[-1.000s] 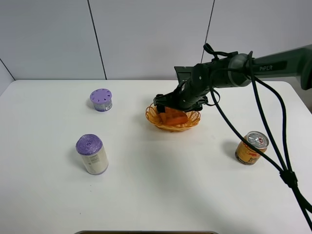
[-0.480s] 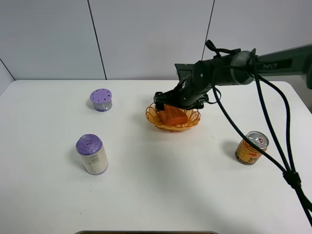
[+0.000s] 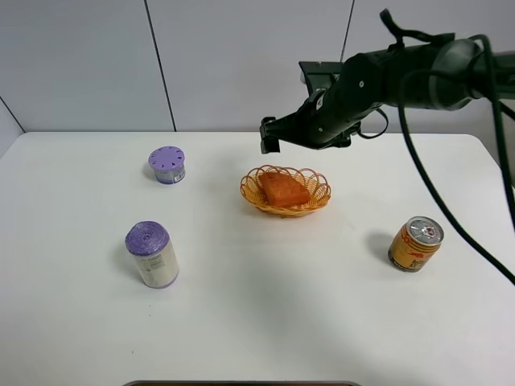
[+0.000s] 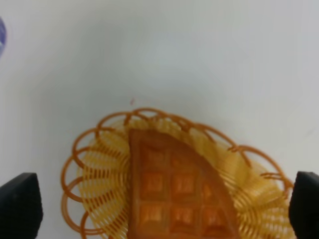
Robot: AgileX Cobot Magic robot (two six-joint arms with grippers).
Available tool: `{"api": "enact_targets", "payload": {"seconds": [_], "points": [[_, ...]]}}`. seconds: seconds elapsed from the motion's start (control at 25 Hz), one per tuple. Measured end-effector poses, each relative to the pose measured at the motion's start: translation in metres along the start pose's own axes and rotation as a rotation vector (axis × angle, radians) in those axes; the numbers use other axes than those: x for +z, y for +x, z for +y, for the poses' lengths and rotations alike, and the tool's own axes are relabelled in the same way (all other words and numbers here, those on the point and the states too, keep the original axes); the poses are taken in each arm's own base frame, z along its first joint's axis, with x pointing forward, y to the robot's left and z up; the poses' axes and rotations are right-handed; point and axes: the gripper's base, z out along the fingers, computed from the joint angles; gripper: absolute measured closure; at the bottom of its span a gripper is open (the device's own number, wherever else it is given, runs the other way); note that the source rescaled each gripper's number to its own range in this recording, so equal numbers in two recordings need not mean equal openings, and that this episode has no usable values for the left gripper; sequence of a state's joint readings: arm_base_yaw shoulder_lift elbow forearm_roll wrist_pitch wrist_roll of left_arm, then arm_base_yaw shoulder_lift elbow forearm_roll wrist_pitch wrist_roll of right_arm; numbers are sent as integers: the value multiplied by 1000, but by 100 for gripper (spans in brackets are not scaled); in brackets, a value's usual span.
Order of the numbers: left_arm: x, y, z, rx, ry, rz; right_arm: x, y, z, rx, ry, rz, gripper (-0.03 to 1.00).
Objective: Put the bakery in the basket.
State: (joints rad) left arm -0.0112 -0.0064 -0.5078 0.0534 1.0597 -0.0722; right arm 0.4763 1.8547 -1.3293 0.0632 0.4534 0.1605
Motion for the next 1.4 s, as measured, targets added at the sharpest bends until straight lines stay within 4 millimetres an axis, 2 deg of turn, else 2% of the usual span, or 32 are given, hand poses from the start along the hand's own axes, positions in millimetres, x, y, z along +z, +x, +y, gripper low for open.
{"api": "enact_targets", "payload": {"seconds": [0.2, 0.4, 0.64, 1.0, 1.16, 1.4], "points": [[0, 0, 0, 0, 0, 0, -51, -17, 4, -42, -3, -111, -3], [0, 0, 0, 0, 0, 0, -116, -29, 6, -77, -7, -240, -3], [0, 0, 0, 0, 0, 0, -200, -26, 5, -119, 13, -367, -3], [0, 0, 0, 0, 0, 0, -327, 12, -8, -171, 90, -573, -3], [0, 0, 0, 0, 0, 0, -371, 36, -16, -182, 128, -672, -3], [0, 0, 0, 0, 0, 0, -424, 73, -29, -169, 194, -802, -3]]}}
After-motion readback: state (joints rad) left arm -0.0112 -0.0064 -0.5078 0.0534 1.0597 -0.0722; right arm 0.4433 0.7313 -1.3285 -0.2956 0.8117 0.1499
